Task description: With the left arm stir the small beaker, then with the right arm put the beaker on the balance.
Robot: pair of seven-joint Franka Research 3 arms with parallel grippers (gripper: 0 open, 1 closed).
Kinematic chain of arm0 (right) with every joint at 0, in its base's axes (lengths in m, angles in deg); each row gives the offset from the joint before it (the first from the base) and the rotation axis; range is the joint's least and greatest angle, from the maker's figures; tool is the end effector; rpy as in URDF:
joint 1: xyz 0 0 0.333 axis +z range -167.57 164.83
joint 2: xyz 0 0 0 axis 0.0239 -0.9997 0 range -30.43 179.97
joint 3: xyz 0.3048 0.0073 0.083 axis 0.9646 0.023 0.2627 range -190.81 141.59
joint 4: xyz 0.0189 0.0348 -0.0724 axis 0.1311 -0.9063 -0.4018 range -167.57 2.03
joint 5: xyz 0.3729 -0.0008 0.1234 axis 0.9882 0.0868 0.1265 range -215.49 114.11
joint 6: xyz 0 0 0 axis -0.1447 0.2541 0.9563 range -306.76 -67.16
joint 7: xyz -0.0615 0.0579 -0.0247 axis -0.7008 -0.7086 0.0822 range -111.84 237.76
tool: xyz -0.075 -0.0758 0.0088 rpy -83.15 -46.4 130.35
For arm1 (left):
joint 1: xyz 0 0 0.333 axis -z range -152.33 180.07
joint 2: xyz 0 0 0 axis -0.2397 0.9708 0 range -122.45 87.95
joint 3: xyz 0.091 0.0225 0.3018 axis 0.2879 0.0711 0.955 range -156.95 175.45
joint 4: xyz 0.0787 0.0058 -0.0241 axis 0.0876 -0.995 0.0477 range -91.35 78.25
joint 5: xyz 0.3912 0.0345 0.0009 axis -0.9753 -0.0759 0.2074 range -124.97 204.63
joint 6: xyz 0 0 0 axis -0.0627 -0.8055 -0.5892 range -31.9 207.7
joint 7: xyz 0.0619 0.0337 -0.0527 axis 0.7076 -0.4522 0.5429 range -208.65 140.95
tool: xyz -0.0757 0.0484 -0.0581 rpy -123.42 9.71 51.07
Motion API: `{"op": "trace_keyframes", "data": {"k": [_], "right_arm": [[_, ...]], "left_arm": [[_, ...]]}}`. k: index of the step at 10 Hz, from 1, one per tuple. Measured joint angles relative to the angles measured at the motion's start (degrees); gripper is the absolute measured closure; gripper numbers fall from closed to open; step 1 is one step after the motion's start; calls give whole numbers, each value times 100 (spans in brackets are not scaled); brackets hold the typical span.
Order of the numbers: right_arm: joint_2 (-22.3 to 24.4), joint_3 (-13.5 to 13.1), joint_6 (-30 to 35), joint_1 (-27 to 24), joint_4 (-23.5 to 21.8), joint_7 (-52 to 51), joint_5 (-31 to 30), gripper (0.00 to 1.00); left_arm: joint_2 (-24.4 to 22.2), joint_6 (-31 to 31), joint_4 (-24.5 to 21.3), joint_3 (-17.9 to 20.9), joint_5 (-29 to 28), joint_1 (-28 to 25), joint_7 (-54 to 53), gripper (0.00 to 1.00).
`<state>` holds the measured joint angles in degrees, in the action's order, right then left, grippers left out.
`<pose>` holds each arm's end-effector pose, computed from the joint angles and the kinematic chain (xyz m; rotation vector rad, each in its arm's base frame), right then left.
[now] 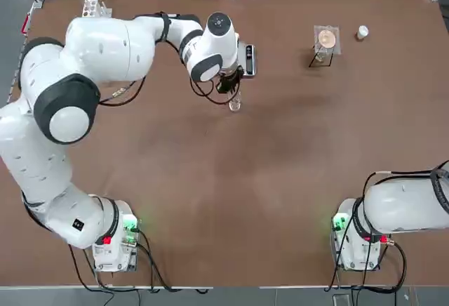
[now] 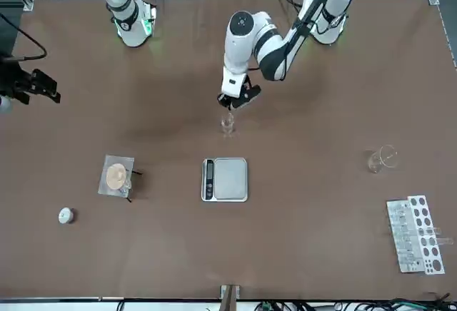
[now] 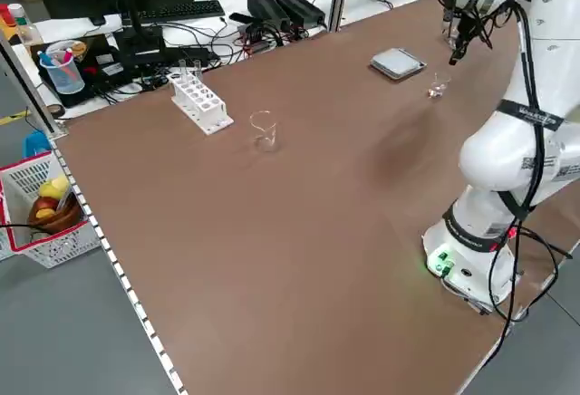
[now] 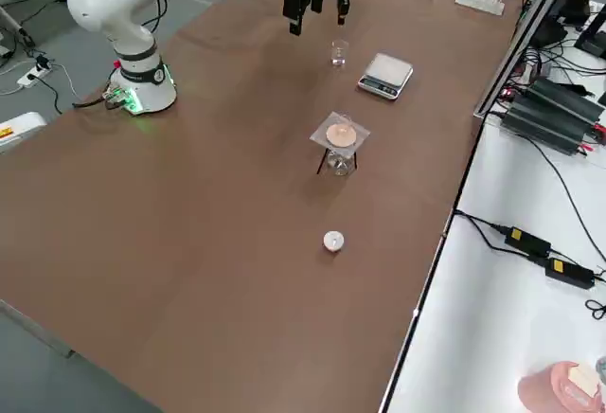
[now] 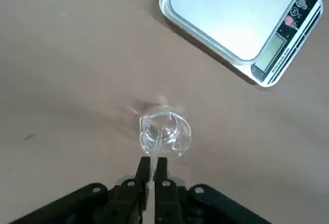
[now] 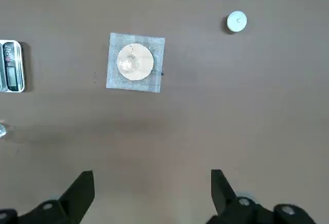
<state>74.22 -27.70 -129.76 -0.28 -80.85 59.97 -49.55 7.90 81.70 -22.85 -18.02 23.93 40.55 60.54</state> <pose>0.5531 -0.0171 0.6193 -3.1196 -0.0273 0.0621 0.3986 -0.5087 0.3137 2.8674 0.8325 0.0747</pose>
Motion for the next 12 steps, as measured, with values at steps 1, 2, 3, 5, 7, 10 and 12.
{"op": "trace_keyframes", "data": {"k": [1, 2, 3, 5, 7, 10, 12], "right_arm": [[0, 0, 0, 0, 0, 0, 0, 0], [0, 0, 0, 0, 0, 0, 0, 0], [0, 0, 0, 0, 0, 0, 0, 0], [0, 0, 0, 0, 0, 0, 0, 0], [0, 0, 0, 0, 0, 0, 0, 0], [0, 0, 0, 0, 0, 0, 0, 0], [0, 0, 0, 0, 0, 0, 0, 0]], "left_arm": [[53, -16, 86, 18, -2, -2, 18, 92], [112, -53, 141, 41, -6, -2, 19, 92], [154, -86, 166, 57, -27, -10, 19, 92], [181, -329, 191, 60, -98, -21, 22, 92], [181, -427, 233, 44, -102, -10, 42, 92], [182, -547, 392, 7, -102, 80, 235, 92], [218, -596, 505, 4, -102, 206, 425, 92]]}}
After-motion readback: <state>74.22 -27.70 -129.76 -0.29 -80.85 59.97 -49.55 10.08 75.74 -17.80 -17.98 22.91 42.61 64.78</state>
